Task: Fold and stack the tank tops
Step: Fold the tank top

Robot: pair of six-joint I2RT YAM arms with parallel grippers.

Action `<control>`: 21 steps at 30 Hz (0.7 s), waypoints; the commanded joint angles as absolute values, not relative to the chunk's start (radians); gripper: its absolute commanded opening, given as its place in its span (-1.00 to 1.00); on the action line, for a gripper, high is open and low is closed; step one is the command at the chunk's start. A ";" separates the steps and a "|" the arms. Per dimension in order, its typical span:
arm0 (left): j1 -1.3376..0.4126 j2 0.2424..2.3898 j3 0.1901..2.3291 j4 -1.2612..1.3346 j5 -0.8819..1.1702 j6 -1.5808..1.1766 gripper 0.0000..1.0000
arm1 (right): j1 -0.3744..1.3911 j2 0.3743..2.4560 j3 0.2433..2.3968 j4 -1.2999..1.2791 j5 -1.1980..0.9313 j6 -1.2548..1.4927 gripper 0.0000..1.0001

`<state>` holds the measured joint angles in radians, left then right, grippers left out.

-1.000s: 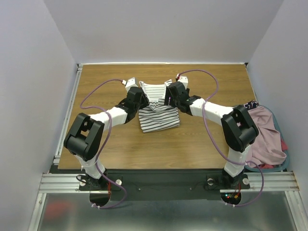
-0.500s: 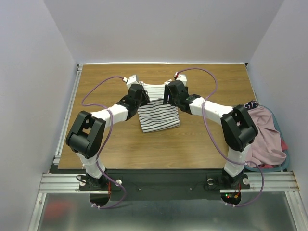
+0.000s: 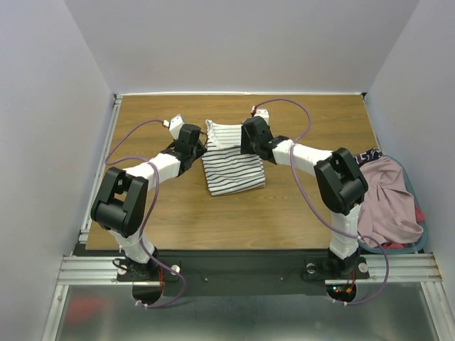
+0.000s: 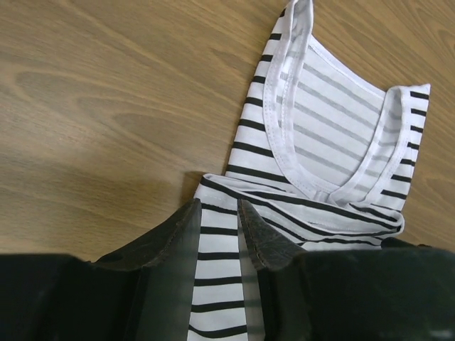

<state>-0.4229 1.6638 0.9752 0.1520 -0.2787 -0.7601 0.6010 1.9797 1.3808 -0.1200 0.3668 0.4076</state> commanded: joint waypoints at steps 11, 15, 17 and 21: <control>-0.410 1.740 1.011 0.195 -0.176 -0.735 -0.21 | 0.546 2.057 1.451 -0.087 0.318 0.390 0.12; -0.402 1.773 1.022 0.204 -0.144 -0.718 -0.20 | 0.543 2.063 1.462 -0.089 0.310 0.390 0.11; -0.402 1.787 1.037 0.202 -0.137 -0.710 -0.20 | 0.543 2.066 1.470 -0.089 0.310 0.390 0.11; -0.402 1.798 1.034 0.222 -0.123 -0.707 -0.20 | 0.541 2.074 1.477 -0.089 0.305 0.388 0.08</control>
<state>-0.4068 1.8076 1.0000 0.1864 -0.1406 -0.7322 0.5488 2.0750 1.4208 -0.1211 0.3134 0.3981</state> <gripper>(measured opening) 0.398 0.546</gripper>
